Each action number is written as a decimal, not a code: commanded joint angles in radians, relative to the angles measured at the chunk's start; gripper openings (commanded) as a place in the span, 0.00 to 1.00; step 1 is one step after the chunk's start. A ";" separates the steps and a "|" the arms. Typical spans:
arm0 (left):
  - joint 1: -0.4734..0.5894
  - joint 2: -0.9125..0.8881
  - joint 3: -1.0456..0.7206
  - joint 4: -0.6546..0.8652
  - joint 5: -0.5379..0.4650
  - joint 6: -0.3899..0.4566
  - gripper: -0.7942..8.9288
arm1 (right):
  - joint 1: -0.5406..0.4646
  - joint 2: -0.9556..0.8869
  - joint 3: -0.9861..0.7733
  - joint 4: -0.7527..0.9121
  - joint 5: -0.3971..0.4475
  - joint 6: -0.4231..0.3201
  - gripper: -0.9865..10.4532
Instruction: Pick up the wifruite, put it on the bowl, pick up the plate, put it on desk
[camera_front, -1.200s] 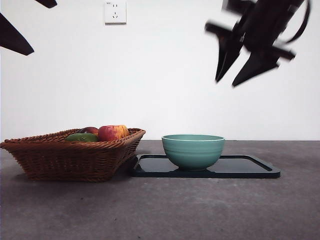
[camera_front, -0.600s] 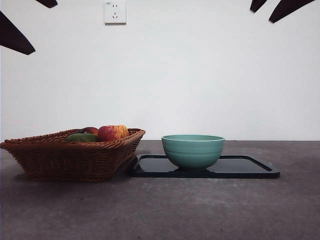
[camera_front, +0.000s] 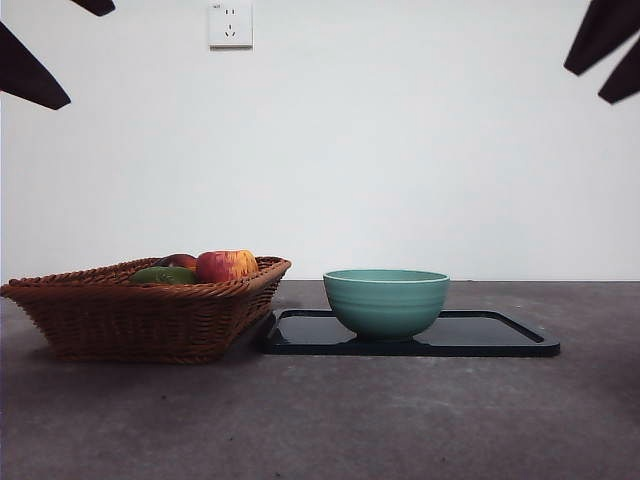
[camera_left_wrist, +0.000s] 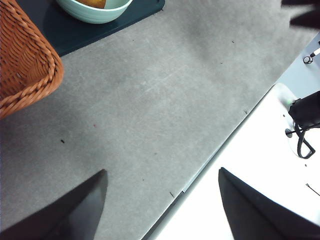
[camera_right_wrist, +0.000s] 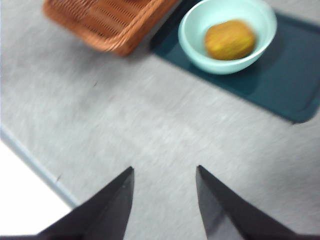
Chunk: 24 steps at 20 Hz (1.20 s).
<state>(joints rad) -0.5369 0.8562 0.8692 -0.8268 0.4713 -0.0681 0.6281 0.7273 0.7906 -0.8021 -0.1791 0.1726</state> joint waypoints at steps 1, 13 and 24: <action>-0.005 0.005 0.008 0.011 0.004 0.015 0.44 | 0.012 -0.017 -0.018 0.028 -0.034 -0.001 0.26; -0.005 0.005 0.008 0.011 0.004 0.015 0.44 | 0.012 -0.018 -0.024 0.050 -0.037 -0.001 0.26; -0.039 0.085 0.063 0.204 -0.001 -0.056 0.44 | 0.012 -0.017 -0.024 0.054 -0.037 0.000 0.26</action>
<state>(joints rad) -0.5682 0.9333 0.9077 -0.6384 0.4702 -0.1078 0.6331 0.7029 0.7628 -0.7578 -0.2134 0.1726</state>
